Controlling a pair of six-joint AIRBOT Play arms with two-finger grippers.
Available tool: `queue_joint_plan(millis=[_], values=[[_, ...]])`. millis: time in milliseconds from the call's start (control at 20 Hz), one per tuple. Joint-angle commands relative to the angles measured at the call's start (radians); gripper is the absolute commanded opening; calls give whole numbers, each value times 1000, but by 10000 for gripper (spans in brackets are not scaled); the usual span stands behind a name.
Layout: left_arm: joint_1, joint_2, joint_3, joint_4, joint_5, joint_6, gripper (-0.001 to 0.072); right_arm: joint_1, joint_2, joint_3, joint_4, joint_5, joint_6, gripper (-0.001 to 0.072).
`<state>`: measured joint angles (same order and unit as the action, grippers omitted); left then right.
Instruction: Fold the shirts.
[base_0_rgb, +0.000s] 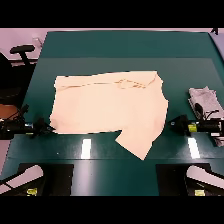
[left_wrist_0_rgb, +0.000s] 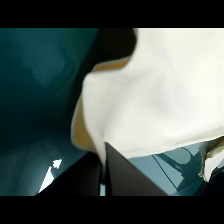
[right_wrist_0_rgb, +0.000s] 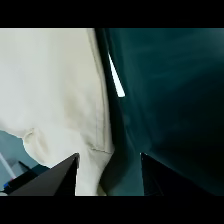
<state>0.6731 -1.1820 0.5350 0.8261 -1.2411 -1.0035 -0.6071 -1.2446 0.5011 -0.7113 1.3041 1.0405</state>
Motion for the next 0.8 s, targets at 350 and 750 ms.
queue_joint_plan(millis=[350,750], values=[[0,1,1,-45,-26,16,27,151,-2,-46,149,-161,-32,153],[-108,1,1,-171,-94,88,24,126,-2,-45,250,-90,-180,19]])
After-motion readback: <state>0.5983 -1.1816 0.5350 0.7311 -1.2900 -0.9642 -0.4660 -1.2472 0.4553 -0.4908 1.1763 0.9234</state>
